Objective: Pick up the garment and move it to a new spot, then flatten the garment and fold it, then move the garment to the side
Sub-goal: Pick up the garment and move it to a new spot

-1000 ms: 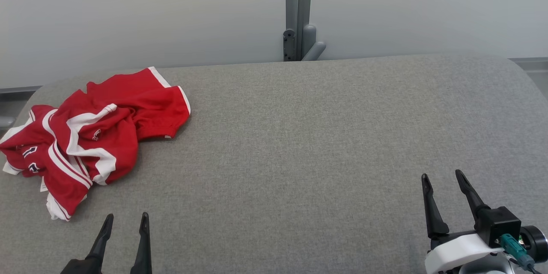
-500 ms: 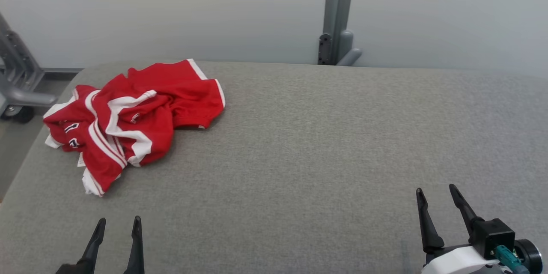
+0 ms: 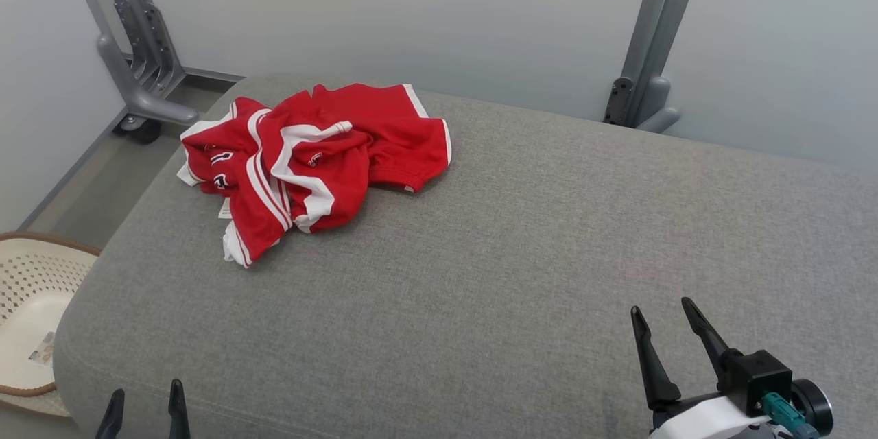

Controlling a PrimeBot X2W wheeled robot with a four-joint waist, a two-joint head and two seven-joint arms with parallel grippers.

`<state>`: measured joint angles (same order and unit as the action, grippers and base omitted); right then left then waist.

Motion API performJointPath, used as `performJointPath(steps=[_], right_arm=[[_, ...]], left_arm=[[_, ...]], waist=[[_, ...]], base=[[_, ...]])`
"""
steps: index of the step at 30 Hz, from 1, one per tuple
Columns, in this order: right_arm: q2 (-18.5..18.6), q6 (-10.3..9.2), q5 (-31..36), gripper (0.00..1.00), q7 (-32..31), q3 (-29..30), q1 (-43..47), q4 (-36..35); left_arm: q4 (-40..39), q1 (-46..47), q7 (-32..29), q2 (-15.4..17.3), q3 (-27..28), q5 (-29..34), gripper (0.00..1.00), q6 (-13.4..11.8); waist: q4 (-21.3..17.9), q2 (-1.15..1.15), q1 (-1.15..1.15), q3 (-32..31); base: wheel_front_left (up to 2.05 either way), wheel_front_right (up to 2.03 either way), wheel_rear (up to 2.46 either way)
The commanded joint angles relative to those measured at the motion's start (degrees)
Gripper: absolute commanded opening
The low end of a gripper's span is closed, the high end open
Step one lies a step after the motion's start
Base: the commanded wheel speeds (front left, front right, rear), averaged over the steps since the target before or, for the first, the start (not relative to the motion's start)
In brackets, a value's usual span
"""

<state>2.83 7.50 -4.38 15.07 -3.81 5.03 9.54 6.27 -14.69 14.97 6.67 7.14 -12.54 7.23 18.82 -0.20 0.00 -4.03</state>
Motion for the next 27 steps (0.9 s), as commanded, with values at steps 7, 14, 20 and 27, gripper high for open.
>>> performJointPath(steps=[7,14,20,27], right_arm=[[0.18,-0.02,1.42,1.0,0.26,0.91,-1.92,-1.66],[2.02,-0.02,3.29,1.0,0.25,2.53,-7.87,-4.65],[2.1,-0.02,3.78,1.0,0.25,1.83,-11.6,-6.09],[1.84,-0.02,3.91,1.0,0.25,1.48,-14.11,-7.32]], left_arm=[[-1.31,5.33,0.24,-1.08,-1.9,-1.34,1.0,0.17],[2.15,22.6,-1.31,-0.9,-10.76,-7.13,1.0,0.29],[8.92,39.73,-6.47,2.62,-18.59,-12.35,1.0,0.3],[21.06,54.02,-10.05,6.08,-20.36,-14.42,1.0,0.31]], waist=[[-2.66,0.2,0.0,6.87],[-5.62,0.2,0.0,20.86],[-8.13,0.2,0.0,28.36],[-11.84,0.2,0.0,31.92]], base=[[0.0,0.0,0.0],[0.0,0.0,0.0],[0.0,0.0,0.0],[0.0,0.0,0.0]])
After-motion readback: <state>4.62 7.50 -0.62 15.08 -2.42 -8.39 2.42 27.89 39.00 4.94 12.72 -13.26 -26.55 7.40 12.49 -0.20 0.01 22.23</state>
